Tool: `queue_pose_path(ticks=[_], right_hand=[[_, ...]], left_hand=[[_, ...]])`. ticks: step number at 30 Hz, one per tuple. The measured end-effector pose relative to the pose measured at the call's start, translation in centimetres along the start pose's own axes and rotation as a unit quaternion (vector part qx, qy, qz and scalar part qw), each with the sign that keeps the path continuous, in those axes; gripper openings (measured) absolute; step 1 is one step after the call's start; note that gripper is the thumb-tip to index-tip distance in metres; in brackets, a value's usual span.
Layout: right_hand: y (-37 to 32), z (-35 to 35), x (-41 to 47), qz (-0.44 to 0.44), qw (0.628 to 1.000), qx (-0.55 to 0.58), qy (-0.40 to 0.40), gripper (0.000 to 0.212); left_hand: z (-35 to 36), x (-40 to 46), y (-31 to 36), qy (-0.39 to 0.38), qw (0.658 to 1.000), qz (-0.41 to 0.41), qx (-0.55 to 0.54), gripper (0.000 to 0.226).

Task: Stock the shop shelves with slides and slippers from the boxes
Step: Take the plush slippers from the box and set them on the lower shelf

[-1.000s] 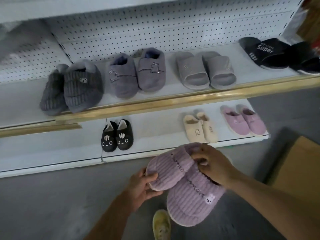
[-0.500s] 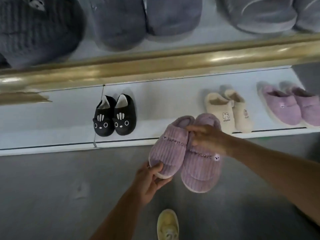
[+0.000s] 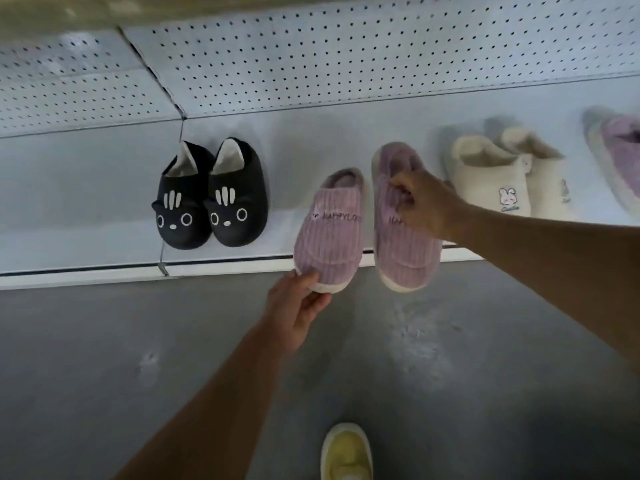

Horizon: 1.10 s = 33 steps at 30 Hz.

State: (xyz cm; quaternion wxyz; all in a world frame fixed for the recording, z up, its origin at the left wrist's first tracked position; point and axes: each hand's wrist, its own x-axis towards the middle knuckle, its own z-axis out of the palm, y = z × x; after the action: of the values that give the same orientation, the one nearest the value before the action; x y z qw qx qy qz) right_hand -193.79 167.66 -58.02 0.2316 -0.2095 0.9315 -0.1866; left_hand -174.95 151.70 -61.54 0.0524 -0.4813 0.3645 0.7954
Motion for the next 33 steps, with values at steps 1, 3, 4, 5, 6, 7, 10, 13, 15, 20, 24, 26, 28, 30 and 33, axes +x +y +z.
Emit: queue_pose_path(ticks=[1,3,4,5,6,7,10,13,15,20,24,26,28,30,33], right_hand=[[-0.5,0.0,0.9,-0.003,1.0,0.011,0.006,0.036],[-0.9,0.1,3.1,0.012,0.999,0.021,0.035,0.035],[-1.0,0.2,4.2,0.019,0.999,0.011,0.048,0.035],[-1.1,0.3,5.2,0.017,0.998,-0.012,0.058,0.035],[-1.2,0.4,6.2,0.023,0.998,-0.016,0.064,0.038],[-1.4,0.4,7.0,0.023,0.997,-0.023,0.065,0.041],[-1.8,1.0,8.4,0.014,1.0,-0.011,0.019,0.047],[-2.1,2.4,7.9,0.0,1.0,0.01,0.008,0.046],[-2.0,3.1,6.4,-0.003,0.999,0.013,0.035,0.045],[-0.9,3.6,1.5,0.036,0.998,0.023,0.036,0.063],[-0.2,3.4,-2.0,0.059,0.995,0.066,0.042,0.061],[-0.1,3.1,-3.8,0.065,0.992,0.093,0.048,0.061],[0.1,2.7,-5.8,0.071,0.988,0.124,0.059,0.059],[0.4,2.4,-7.7,0.074,0.981,0.16,0.079,0.056],[1.2,1.7,-11.1,0.074,0.966,0.217,0.115,0.051]], left_hand=[[0.0,1.0,0.4,-0.002,1.0,0.008,0.006,0.008],[0.2,2.9,1.3,0.009,1.0,0.013,0.015,0.014],[0.4,3.8,1.6,0.016,1.0,0.013,0.018,0.016],[0.6,4.5,2.0,0.021,0.999,0.014,0.02,0.017],[0.8,5.2,2.2,0.022,0.999,0.016,0.025,0.019],[0.9,5.9,2.4,0.022,0.999,0.02,0.032,0.022],[1.6,7.7,2.6,0.037,0.996,0.032,0.069,0.034],[2.8,8.7,2.5,0.085,0.986,0.031,0.138,0.033],[3.4,8.6,2.4,0.104,0.98,0.021,0.167,0.032],[3.7,6.2,2.6,0.149,0.971,0.005,0.185,0.042],[4.5,2.8,2.8,0.123,0.982,-0.012,0.145,0.025],[5.0,1.1,2.4,0.092,0.987,-0.032,0.126,0.005],[5.4,-0.6,1.7,0.057,0.991,-0.055,0.109,0.008],[5.9,-2.2,1.0,0.03,0.992,-0.068,0.1,0.009],[6.9,-4.7,-0.2,0.001,0.992,-0.069,0.107,0.011]])
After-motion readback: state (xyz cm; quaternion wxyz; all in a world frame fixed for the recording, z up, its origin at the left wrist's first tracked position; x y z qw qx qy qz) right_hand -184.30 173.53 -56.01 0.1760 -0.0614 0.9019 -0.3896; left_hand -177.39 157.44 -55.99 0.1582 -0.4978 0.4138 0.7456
